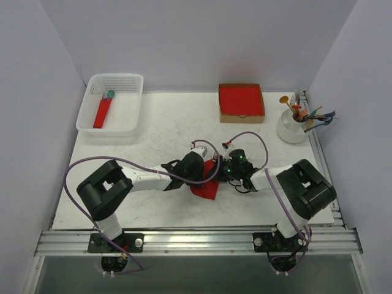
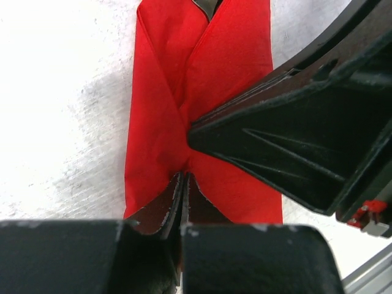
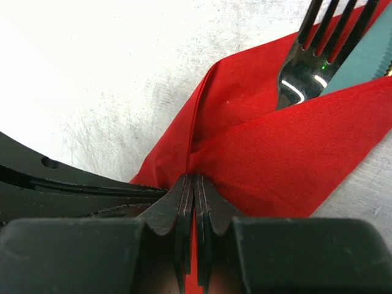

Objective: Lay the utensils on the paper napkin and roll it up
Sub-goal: Roll the napkin at the center of the board.

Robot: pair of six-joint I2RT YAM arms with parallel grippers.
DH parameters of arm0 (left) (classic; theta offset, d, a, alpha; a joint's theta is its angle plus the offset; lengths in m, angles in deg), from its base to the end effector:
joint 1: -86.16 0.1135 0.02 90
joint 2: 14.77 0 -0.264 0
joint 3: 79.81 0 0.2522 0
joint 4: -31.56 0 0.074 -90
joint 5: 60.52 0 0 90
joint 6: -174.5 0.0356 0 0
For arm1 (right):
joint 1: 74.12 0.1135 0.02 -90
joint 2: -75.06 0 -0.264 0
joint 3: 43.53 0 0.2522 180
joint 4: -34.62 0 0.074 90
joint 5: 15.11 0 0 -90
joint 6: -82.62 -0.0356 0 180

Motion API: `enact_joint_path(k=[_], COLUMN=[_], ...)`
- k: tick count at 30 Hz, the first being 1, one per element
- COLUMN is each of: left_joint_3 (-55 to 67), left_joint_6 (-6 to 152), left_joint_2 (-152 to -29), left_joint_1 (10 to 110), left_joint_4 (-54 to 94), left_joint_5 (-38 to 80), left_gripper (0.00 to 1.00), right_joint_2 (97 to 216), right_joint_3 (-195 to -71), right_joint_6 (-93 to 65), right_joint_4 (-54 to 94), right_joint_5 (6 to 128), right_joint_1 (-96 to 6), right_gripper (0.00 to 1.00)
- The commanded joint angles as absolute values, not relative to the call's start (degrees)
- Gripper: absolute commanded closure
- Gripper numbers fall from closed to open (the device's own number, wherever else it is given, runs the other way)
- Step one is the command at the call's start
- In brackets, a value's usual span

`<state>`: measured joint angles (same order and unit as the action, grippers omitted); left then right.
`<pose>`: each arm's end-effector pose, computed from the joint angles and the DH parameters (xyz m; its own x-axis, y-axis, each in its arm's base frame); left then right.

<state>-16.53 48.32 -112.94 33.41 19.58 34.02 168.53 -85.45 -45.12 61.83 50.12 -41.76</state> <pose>0.2076 -0.2683 0.1507 -0.8057 0.0873 -0.5859 0.3533 0.8647 -0.3570 0.2367 0.1676 0.1357 -0.7701 0.1699 -0.6148 -0.4262 0.5800 0.6942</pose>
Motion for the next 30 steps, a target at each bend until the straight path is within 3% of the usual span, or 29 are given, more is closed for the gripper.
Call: enact_joint_path(k=[1, 17, 30], left_joint_3=[-13.32, -10.59, -8.83], left_joint_6=[48.91, 47.85, 48.03], left_joint_2=[-115.22, -116.98, -117.07], left_joint_1=[32.20, 31.93, 31.76], left_joint_4=[18.07, 12.00, 10.42], left_joint_5=[36.42, 40.03, 40.65], left_gripper=[0.98, 0.97, 0.98], right_joint_2=[167.43, 153.11, 150.03], right_joint_3=[-87.08, -84.54, -76.19], right_joint_6=[-45.00, -45.26, -47.72], right_joint_4=[59.44, 51.18, 60.14], right_joint_5=[51.43, 51.08, 46.24], right_joint_1=[-41.25, -41.16, -39.50], right_gripper=[1.00, 0.99, 0.99])
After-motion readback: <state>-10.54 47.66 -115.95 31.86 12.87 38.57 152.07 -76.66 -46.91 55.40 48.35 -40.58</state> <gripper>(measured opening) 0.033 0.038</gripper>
